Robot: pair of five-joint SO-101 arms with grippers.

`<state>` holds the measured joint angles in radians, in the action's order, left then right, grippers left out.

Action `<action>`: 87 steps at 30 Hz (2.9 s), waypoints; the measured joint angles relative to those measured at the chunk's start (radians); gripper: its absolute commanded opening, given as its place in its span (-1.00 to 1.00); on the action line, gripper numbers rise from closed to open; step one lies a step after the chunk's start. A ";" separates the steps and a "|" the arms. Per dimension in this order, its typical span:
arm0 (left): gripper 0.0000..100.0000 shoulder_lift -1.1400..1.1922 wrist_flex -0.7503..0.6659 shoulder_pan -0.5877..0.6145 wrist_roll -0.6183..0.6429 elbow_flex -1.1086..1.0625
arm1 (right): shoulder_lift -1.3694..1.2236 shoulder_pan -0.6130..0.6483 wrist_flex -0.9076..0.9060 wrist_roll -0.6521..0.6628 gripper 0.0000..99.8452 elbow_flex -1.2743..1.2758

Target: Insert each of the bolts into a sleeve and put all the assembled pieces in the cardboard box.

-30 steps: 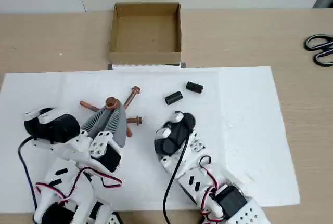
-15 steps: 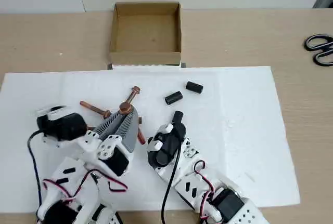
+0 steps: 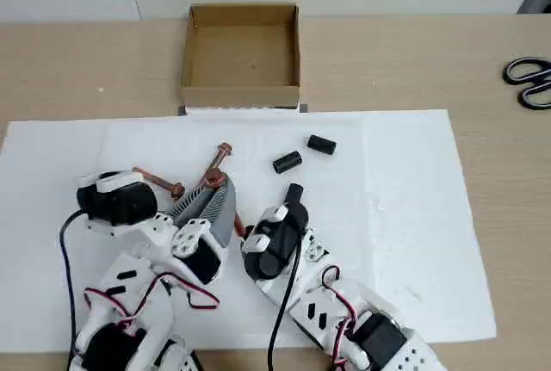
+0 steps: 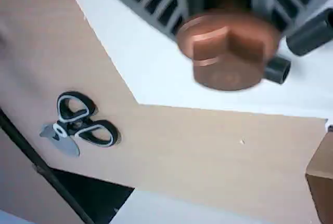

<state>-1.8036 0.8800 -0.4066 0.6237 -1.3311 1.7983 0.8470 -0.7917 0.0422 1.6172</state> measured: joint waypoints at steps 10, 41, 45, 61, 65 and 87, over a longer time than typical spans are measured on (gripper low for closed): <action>-0.99 0.000 -0.055 0.000 0.002 -0.071 | 0.002 0.009 -0.002 0.000 -0.99 -0.032; -0.99 0.000 0.055 -0.078 -0.003 -0.020 | 0.000 0.003 -0.003 0.000 -0.99 -0.034; -0.99 0.000 0.101 -0.083 -0.025 0.002 | 0.000 -0.014 -0.003 0.000 -0.99 -0.034; -0.99 -0.002 0.157 -0.175 -0.106 -0.029 | -0.002 -0.014 -0.005 0.000 -0.99 -0.034; -0.99 -0.002 0.166 -0.180 -0.153 -0.046 | -0.002 -0.014 -0.005 0.000 -0.99 -0.034; -0.98 -0.009 0.173 -0.195 -0.164 -0.161 | -0.005 -0.015 -0.006 0.000 -0.99 -0.028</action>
<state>-1.8128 1.0533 -0.6015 0.4595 -1.4922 1.7937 0.8316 -0.7979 0.0422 1.5896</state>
